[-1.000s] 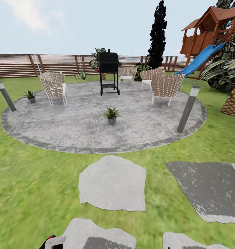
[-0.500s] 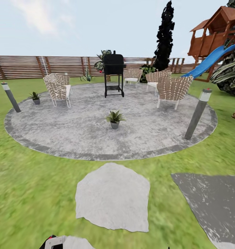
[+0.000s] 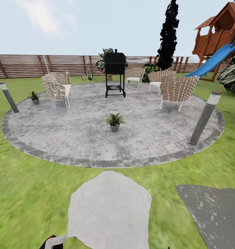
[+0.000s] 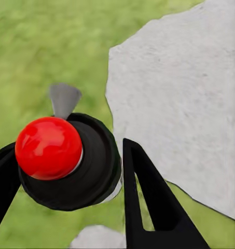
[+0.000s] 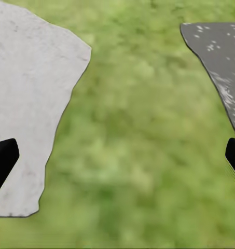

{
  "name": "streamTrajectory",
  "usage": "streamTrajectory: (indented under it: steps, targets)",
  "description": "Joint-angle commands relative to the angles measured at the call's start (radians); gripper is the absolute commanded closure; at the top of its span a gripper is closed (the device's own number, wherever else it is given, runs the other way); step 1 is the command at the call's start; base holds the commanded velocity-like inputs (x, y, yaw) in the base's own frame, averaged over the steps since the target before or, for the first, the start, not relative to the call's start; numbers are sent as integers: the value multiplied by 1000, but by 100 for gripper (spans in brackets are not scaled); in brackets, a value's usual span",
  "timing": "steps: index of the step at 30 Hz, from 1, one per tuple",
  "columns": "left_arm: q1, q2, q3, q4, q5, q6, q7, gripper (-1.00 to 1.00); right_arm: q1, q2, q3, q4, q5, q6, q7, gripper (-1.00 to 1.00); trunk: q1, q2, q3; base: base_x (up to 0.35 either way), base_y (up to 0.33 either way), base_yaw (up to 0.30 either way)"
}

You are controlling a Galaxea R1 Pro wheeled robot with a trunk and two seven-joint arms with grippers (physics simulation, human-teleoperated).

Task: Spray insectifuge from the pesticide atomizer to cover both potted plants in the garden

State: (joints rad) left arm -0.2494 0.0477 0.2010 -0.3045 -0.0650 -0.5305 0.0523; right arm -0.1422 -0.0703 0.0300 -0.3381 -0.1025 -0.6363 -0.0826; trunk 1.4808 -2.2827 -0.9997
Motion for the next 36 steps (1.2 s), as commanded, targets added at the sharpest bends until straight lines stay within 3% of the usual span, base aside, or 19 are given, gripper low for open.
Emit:
streamTrajectory:
  steps: [1, 16, 36]
  targets:
    - [-1, 0, 1, 1, -7, -3, 6, 100, -1, 0, 4, 1, -9, -3, 1, -100, 0, 0, -1, 338, -108, 0]
    - [0, 0, 1, 1, -7, -3, 5, 100, -1, 0, 4, 1, -9, -3, 1, -100, 0, 0, -1, 338, -128, 14]
    - [-1, 0, 1, 1, -7, -3, 6, 100, -1, 0, 4, 1, -9, -3, 1, -100, 0, 0, -1, 338, -139, 259]
